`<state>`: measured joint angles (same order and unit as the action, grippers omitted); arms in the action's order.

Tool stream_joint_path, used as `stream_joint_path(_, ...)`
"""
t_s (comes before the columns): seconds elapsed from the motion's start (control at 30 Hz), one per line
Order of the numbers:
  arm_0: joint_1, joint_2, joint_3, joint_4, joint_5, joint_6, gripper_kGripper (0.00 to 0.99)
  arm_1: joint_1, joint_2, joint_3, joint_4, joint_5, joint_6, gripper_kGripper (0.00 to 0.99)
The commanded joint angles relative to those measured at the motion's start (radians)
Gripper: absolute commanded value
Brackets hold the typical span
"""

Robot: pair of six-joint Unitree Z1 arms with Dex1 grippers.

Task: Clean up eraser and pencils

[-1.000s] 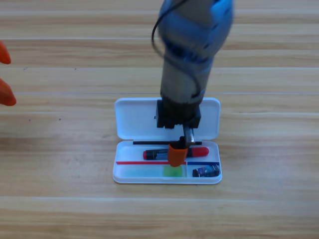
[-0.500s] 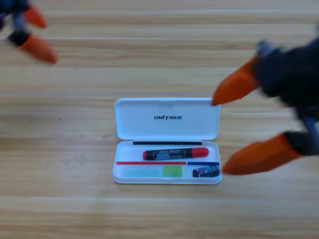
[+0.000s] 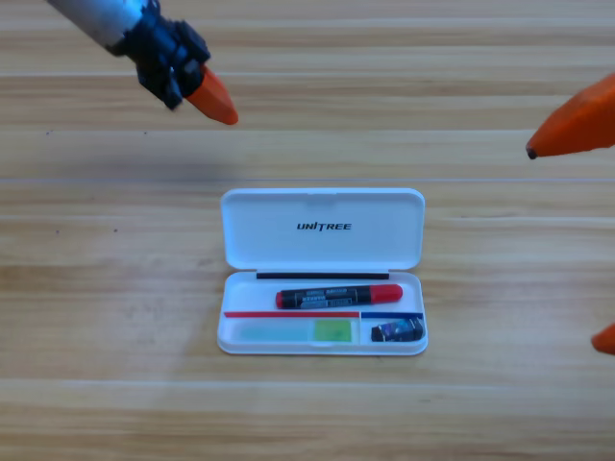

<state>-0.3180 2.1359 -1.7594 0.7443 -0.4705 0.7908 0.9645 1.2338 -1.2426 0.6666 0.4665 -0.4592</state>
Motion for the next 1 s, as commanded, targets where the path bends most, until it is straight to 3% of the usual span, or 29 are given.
stream_joint_path(0.03, 0.03, 0.07, 0.054, -0.034, -0.062, 0.002, 0.0, -0.029, 0.007, 0.048, -0.041, 0.015, 0.01, 0.986)
stream_joint_path(0.2, 0.046, 0.101, 0.086, -0.006, -0.142, 0.001, 0.0, -0.029, 0.001, 0.061, -0.044, 0.015, 0.008, 0.986)
stream_joint_path(0.5, 0.033, 0.193, 0.054, 0.072, -0.257, 0.033, 0.0, -0.029, 0.003, 0.074, -0.045, 0.029, 0.007, 0.986)
stream_joint_path(1.0, -0.026, 0.23, -0.008, 0.199, -0.306, 0.09, 0.0, -0.029, 0.018, 0.074, -0.045, 0.027, 0.007, 0.986)
